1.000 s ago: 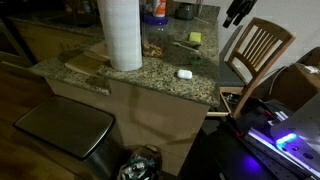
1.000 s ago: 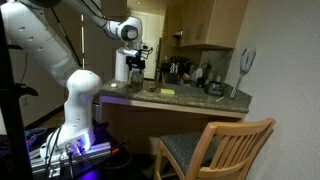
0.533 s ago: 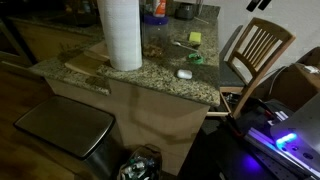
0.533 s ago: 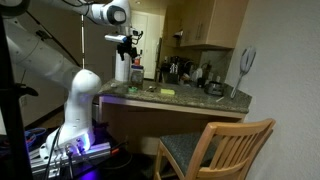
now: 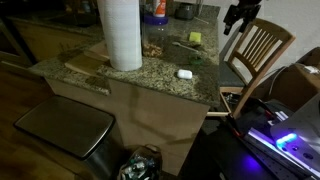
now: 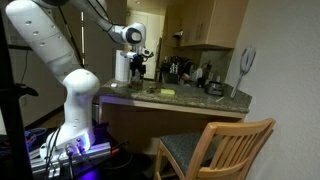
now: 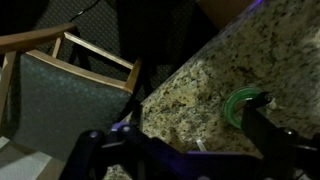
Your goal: Move the spoon to the right
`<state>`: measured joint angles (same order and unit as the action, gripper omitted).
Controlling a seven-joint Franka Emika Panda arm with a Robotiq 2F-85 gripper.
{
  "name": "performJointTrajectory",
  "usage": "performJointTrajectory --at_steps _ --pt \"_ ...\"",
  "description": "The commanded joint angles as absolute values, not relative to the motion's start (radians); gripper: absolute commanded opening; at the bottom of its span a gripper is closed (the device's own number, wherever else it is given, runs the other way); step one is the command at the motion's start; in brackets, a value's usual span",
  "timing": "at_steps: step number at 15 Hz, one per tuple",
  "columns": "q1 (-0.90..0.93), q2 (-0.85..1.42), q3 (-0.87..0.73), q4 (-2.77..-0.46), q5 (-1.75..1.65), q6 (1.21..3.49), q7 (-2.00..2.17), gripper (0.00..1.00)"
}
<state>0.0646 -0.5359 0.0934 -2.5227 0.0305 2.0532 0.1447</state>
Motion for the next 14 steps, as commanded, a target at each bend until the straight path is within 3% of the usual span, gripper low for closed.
performJointTrajectory --at_steps 1,4,5,10,14 --pt "0.038 -0.278 0.089 -2.379 0.05 2.156 0.189 1.0" --pt "0.038 -0.123 0.088 -2.266 0.052 2.22 0.236 1.0" --pt "0.049 -0.227 0.086 -2.358 0.046 2.212 0.212 1.0" --pt "0.046 -0.102 0.095 -2.278 -0.043 2.213 0.284 1.0" --pt "0.055 -0.002 0.105 -2.266 -0.126 2.36 0.378 1.0"
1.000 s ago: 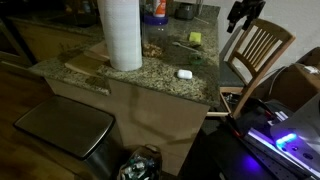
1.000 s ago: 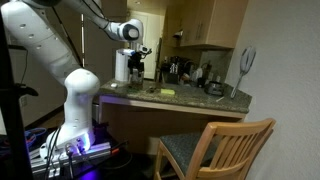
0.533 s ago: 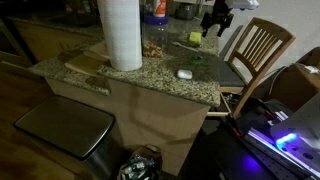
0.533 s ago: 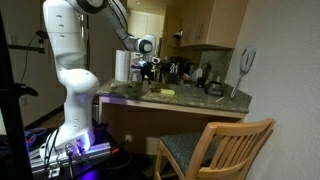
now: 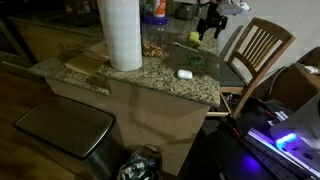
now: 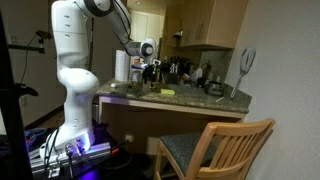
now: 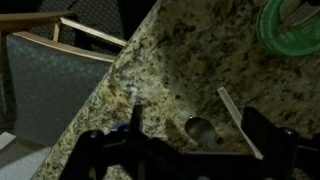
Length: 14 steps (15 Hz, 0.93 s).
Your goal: Move the spoon to the right
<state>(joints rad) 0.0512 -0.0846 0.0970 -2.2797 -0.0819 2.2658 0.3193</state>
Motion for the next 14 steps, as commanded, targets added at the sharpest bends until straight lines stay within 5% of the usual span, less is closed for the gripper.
performJointTrajectory --at_steps 1,9,11,14 --pt "0.06 0.024 0.104 -2.261 -0.127 2.395 0.389 1.0" --pt "0.083 0.165 0.045 -2.214 -0.192 2.587 0.54 0.99" --pt "0.089 0.175 0.034 -2.208 -0.194 2.596 0.543 0.71" --pt "0.095 0.174 0.037 -2.202 -0.163 2.591 0.515 0.49"
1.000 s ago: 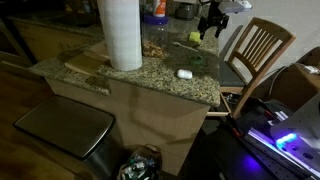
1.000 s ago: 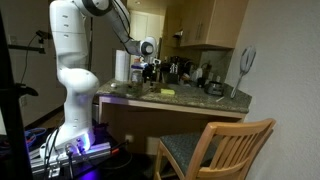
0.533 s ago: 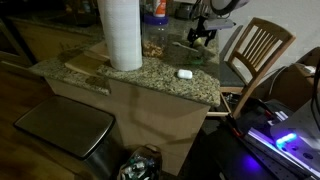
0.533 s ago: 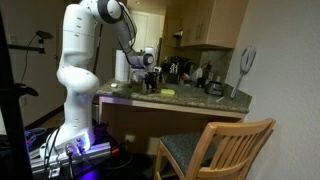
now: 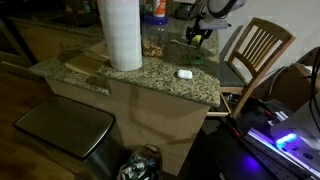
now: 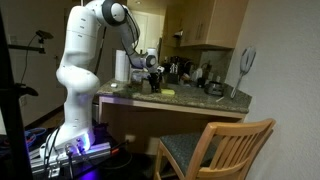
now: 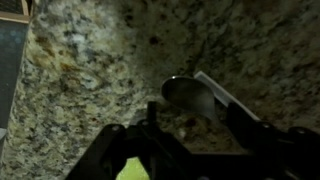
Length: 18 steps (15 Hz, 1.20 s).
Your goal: Move the spoon to the right
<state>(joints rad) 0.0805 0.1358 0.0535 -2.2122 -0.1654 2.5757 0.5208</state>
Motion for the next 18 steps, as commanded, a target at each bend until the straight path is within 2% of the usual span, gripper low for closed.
performJointTrajectory --at_steps 1,2,3,4,5,6,12,18 --pt "0.096 0.17 0.039 -2.201 -0.151 2.583 0.51 0.78" --pt "0.095 0.17 0.041 -2.2 -0.14 2.575 0.496 0.89" --pt "0.094 0.17 0.041 -2.2 -0.135 2.572 0.49 0.89" --pt "0.094 0.173 0.038 -2.2 -0.139 2.569 0.492 0.46" --pt "0.095 0.176 0.034 -2.199 -0.146 2.562 0.493 0.5" --pt "0.094 0.178 0.034 -2.201 -0.144 2.561 0.493 0.49" --pt "0.09 0.18 0.039 -2.195 -0.093 2.553 0.459 0.08" --pt "0.083 0.144 0.038 -2.196 -0.041 2.528 0.394 0.0"
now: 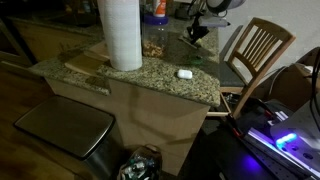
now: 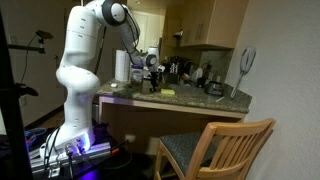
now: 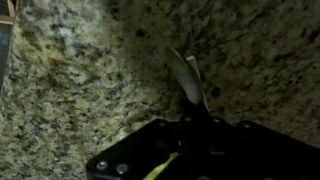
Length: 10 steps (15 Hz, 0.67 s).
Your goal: Move the spoon to the right
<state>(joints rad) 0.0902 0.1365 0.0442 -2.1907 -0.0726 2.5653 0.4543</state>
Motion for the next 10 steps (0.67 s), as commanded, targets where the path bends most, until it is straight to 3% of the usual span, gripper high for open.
performJointTrajectory --at_steps 1,10 --pt "0.081 0.134 0.039 -2.197 -0.033 2.518 0.378 0.02" --pt "0.057 -0.07 0.025 -2.24 0.011 2.452 0.261 0.01"
